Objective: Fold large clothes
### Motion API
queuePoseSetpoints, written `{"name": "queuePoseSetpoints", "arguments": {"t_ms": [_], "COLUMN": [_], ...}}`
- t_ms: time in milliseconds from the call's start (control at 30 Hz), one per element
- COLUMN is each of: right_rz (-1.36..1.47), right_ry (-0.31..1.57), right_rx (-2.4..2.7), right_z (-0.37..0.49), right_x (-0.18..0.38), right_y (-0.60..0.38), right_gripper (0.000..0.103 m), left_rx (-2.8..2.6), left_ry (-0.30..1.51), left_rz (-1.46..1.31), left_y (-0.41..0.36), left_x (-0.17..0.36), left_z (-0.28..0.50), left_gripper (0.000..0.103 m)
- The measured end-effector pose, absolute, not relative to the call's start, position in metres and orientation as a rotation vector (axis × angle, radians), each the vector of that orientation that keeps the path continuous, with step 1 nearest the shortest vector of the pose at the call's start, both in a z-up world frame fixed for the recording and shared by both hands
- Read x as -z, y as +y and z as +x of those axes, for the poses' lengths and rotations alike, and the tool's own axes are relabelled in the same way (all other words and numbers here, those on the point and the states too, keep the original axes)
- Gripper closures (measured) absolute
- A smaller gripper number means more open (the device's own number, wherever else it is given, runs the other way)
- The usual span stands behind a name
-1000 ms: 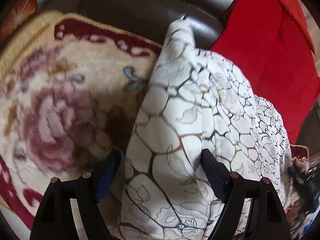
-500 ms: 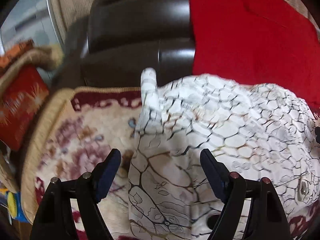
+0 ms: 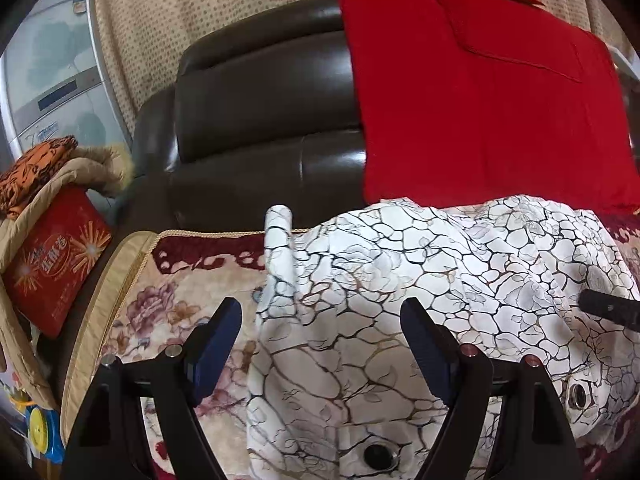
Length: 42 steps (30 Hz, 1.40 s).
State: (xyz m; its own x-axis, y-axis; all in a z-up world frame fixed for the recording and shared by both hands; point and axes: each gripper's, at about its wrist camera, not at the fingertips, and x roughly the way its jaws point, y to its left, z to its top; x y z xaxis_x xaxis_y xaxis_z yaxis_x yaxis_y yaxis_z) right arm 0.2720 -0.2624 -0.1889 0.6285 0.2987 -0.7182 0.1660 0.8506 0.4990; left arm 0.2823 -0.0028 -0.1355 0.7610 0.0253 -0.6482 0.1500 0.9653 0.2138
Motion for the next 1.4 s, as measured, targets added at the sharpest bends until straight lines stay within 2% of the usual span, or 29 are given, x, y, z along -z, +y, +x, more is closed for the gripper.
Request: {"name": "queuePoseSetpoints", "arguments": {"t_ms": [267, 433, 500, 633, 767, 933, 1067, 1167, 1267, 1400], "right_rz": [0.563, 0.587, 0.593, 0.568, 0.554, 0.556, 0.546, 0.541, 0.527, 0.523], "right_ry": [0.97, 0.947, 0.903, 0.844, 0.923, 0.885, 0.826, 0.859, 0.907, 0.897], "right_rx": [-0.057, -0.083, -0.044, 0.103, 0.136, 0.135, 0.166, 0.173, 0.191, 0.199], "right_z": [0.294, 0.293, 0.283, 0.266, 0.271, 0.26, 0.229, 0.215, 0.218, 0.215], "right_x": [0.221, 0.215, 0.203, 0.191, 0.218, 0.196, 0.178, 0.188, 0.205, 0.19], "right_y": [-0.261, -0.269, -0.282, -0.312, -0.322, -0.316, -0.324, -0.33, -0.327, -0.321], "right_gripper": [0.047, 0.047, 0.047, 0.047, 0.047, 0.047, 0.047, 0.047, 0.047, 0.047], "left_rx": [0.08, 0.07, 0.068, 0.041, -0.006, 0.043, -0.017, -0.072, -0.079, -0.071], "left_ry": [0.777, 0.914, 0.92, 0.963, 1.019, 1.084, 0.961, 0.895, 0.917, 0.89], "left_rz": [0.298, 0.34, 0.345, 0.31, 0.292, 0.326, 0.349, 0.361, 0.362, 0.331], "left_y": [-0.037, -0.054, -0.056, -0.05, -0.048, -0.048, -0.028, -0.011, -0.001, 0.01], "left_x": [0.171, 0.218, 0.229, 0.231, 0.233, 0.22, 0.192, 0.181, 0.183, 0.18], "left_z": [0.307, 0.329, 0.33, 0.336, 0.343, 0.341, 0.307, 0.286, 0.28, 0.263], "left_gripper": [0.021, 0.021, 0.016, 0.007, 0.001, 0.001, 0.001, 0.001, 0.001, 0.001]}}
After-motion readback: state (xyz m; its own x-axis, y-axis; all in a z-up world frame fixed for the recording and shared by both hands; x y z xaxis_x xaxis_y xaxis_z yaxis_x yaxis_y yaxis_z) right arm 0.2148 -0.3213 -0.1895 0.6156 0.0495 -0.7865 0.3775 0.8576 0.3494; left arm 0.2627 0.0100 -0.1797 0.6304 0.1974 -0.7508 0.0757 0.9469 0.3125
